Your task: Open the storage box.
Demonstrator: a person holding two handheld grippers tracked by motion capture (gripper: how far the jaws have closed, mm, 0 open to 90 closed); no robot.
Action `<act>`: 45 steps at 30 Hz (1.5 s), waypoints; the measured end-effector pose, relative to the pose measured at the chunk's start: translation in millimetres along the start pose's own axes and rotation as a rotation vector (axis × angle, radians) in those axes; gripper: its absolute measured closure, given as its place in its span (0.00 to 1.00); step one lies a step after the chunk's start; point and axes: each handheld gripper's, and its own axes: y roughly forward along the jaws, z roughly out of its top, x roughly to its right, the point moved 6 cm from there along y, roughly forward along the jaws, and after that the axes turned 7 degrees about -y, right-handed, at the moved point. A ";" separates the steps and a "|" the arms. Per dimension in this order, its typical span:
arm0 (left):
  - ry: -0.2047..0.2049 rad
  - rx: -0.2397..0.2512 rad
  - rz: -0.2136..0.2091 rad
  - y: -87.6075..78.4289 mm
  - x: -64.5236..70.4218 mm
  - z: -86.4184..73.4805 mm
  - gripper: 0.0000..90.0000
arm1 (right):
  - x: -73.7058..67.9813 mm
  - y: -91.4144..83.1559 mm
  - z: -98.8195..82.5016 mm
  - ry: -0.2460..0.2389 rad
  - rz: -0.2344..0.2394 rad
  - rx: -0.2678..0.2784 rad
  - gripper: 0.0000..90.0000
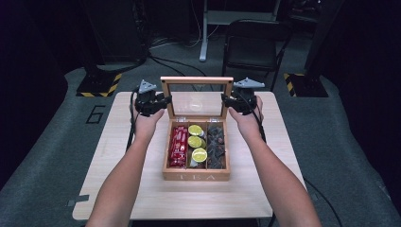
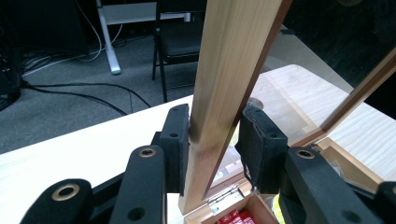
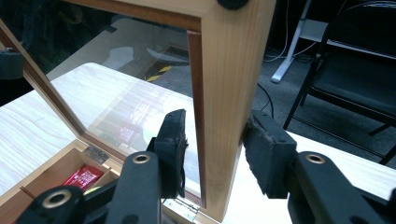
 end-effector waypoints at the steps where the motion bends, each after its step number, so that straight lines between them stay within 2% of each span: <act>1: 0.000 0.001 0.002 0.2 0.0 0.0 0.71 | -0.3 0.5 -0.3 0.005 -0.001 -0.002 0.64; 15: -0.013 0.014 0.014 3.3 -0.8 0.8 0.71 | 0.1 8.0 -5.3 -0.008 0.002 -0.024 0.60; 19: -0.013 0.014 0.015 3.7 -1.1 1.0 0.71 | -0.4 9.5 -7.5 0.006 0.003 -0.030 0.60; 26: -0.017 0.016 0.017 4.7 -1.4 1.3 0.71 | -0.8 15.6 -18.2 0.023 0.005 -0.046 0.60; 29: -0.020 0.012 0.017 5.0 -1.3 1.2 0.71 | 0.0 17.7 -20.5 0.014 0.005 -0.046 0.60; 30: -0.021 0.017 0.019 5.5 -1.3 1.4 0.72 | -0.9 18.0 -21.7 0.027 0.004 -0.057 0.60; 34: -0.022 0.018 0.020 5.9 -1.5 1.5 0.72 | -0.7 21.3 -24.5 0.007 0.002 -0.068 0.59; 42: -0.021 0.014 0.023 6.7 -2.1 2.3 0.72 | -0.6 28.0 -34.1 0.007 -0.002 -0.081 0.59; 45: -0.025 0.013 0.021 6.8 -2.0 2.1 0.72 | -0.2 30.8 -38.7 0.027 -0.005 -0.082 0.59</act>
